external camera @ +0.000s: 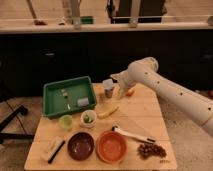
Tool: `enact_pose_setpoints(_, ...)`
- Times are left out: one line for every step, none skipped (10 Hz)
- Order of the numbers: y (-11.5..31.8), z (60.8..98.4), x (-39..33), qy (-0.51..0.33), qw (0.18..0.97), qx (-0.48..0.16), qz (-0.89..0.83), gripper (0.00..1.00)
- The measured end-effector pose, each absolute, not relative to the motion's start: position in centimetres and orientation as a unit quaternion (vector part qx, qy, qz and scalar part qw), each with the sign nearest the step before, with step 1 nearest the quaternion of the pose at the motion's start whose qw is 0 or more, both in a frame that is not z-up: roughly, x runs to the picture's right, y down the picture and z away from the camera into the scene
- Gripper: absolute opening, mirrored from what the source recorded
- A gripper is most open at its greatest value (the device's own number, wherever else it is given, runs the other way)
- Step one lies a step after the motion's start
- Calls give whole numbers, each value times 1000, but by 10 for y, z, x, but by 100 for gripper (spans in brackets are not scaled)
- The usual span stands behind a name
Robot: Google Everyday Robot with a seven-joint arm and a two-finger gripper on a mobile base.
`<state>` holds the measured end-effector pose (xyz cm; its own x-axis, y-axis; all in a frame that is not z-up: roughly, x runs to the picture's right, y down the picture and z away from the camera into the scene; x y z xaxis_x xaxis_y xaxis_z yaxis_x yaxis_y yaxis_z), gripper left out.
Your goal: Place towel in table surface
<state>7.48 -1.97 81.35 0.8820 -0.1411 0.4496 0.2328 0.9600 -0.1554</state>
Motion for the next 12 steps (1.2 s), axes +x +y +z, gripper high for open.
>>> enact_pose_setpoints(-24, 823, 80, -232, 963, -96, -99, 80)
enact_pose_setpoints(-28, 832, 84, -241, 961, -91, -102, 80)
enact_pose_setpoints(-30, 841, 89, -249, 959, -89, -104, 80)
enact_pose_setpoints(-30, 846, 89, -255, 957, -90, -108, 80)
enact_pose_setpoints(-30, 851, 86, -260, 955, -92, -111, 80)
enact_pose_setpoints(-30, 854, 80, -267, 952, -93, -117, 80)
enact_pose_setpoints(-30, 856, 77, -271, 951, -92, -120, 80)
enact_pose_setpoints(-30, 858, 74, -273, 950, -90, -122, 80)
enact_pose_setpoints(-30, 859, 70, -276, 949, -89, -126, 80)
enact_pose_setpoints(-29, 861, 64, -279, 947, -89, -130, 80)
enact_pose_setpoints(-29, 863, 59, -282, 946, -88, -133, 80)
enact_pose_setpoints(-29, 865, 54, -285, 945, -88, -135, 80)
